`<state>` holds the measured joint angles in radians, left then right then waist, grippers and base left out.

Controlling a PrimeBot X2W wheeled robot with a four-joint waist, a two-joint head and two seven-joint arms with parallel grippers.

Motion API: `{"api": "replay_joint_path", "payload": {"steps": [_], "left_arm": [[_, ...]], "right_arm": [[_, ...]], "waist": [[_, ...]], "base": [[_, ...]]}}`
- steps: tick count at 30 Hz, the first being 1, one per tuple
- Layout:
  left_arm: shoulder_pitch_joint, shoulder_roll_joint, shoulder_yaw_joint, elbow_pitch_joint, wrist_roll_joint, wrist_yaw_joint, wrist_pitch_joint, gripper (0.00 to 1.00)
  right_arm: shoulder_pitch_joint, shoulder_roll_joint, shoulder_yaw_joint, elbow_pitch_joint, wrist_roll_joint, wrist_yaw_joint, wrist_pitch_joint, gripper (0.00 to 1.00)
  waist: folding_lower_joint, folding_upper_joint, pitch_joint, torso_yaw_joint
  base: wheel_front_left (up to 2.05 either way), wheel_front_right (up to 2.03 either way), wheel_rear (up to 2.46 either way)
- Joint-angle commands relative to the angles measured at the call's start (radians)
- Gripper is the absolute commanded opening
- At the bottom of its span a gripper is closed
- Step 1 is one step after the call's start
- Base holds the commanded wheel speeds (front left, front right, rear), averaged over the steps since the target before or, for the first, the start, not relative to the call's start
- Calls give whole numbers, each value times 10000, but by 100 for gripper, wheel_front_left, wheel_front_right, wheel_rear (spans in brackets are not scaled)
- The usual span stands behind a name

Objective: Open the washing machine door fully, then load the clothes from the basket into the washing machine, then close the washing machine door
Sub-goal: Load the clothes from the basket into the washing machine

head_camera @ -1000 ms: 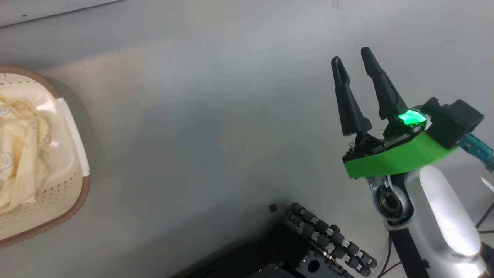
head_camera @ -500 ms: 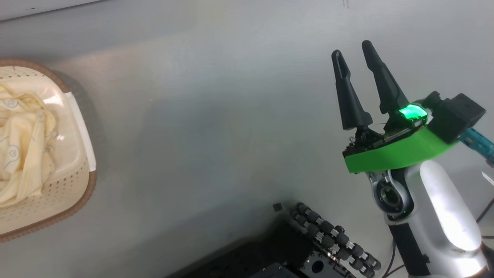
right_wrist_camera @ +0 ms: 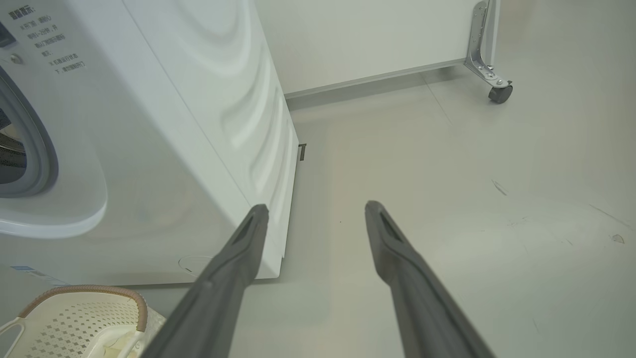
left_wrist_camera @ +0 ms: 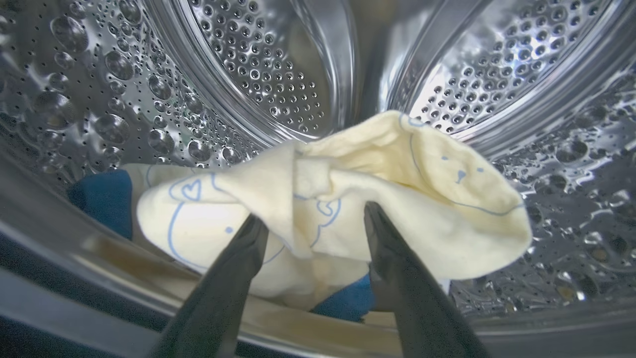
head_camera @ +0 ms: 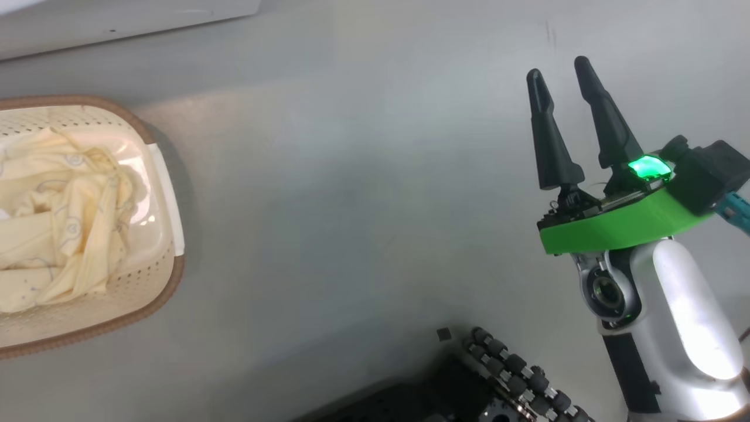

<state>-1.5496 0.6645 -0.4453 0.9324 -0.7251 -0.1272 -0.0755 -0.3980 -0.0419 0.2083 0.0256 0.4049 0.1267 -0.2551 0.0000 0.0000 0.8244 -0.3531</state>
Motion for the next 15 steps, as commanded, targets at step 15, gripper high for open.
{"api": "replay_joint_path", "payload": {"steps": [15], "left_arm": [[4894, -277, 455, -3085, -294, 1207, -1787, 100]], "right_arm": [[960, -83, -787, -56, -845, 40, -67, 100]], "waist": [[0, 0, -1886, 1274]], "base": [[0, 0, 0]]}}
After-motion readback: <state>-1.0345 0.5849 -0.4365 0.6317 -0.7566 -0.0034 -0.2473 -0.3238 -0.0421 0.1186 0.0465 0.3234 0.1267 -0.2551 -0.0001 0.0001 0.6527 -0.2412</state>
